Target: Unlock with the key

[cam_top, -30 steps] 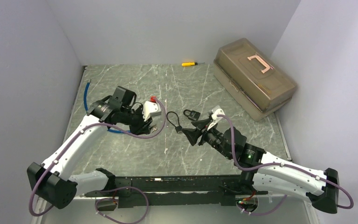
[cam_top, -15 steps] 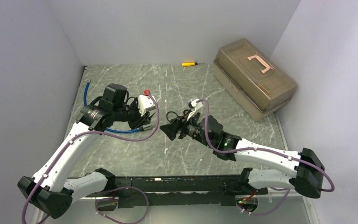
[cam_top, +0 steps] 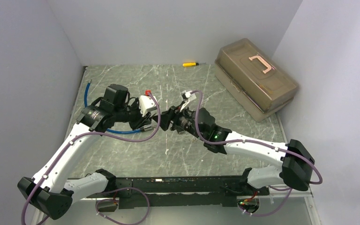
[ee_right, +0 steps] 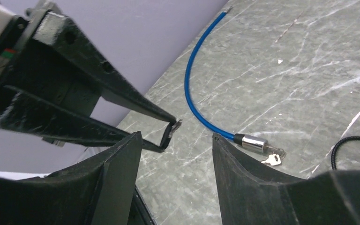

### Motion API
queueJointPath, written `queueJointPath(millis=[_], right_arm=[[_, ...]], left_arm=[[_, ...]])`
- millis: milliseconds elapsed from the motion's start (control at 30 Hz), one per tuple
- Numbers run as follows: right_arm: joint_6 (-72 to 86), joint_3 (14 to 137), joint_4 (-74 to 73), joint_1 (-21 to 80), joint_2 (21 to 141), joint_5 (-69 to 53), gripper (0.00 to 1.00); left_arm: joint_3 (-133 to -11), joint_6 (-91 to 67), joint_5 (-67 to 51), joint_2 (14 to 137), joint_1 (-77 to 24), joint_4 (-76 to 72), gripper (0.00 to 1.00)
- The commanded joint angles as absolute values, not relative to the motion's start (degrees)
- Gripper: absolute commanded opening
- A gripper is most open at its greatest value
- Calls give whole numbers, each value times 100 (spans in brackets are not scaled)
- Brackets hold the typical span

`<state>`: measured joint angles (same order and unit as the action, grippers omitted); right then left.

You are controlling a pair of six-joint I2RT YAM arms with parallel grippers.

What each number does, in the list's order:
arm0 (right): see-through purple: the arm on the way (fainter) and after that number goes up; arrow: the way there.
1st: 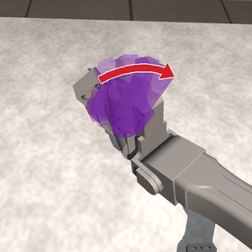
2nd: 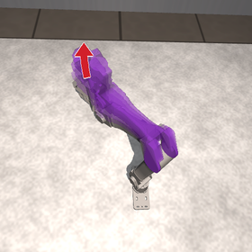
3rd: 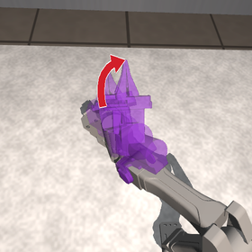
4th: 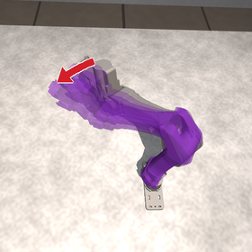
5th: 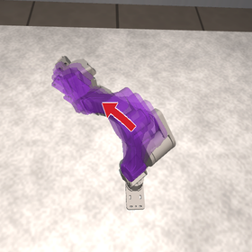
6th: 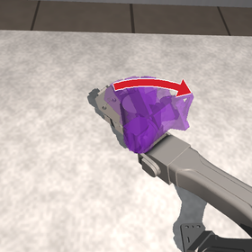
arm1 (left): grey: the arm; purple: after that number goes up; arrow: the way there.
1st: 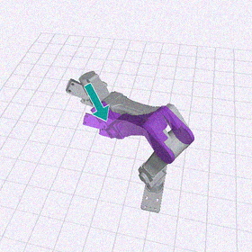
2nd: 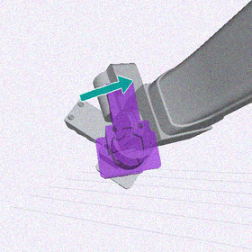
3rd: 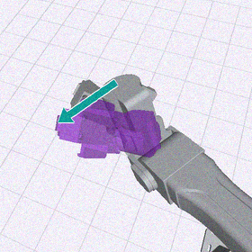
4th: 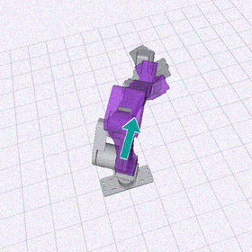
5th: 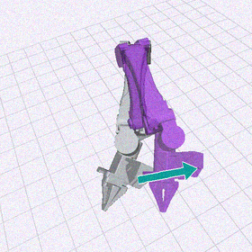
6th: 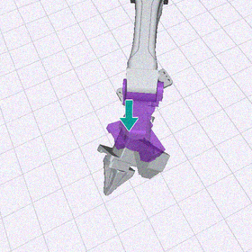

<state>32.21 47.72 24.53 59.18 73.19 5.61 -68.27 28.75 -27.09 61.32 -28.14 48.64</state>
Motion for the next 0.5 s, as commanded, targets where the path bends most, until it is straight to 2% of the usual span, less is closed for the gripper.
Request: queueJointPath(millis=[0,200,467], right_arm=[[3436,5072,2850,5774,7455,500,58],[3565,5289,2825,5689,7709,280,47],[3718,5494,2824,5686,7988,27,42]], left_arm=[[-6867,2742,-2742,6012,-2846,4669,25],[-6857,2716,-2726,6011,-2850,4642,25],[-6838,2702,-2614,5994,-2855,4593,25]])
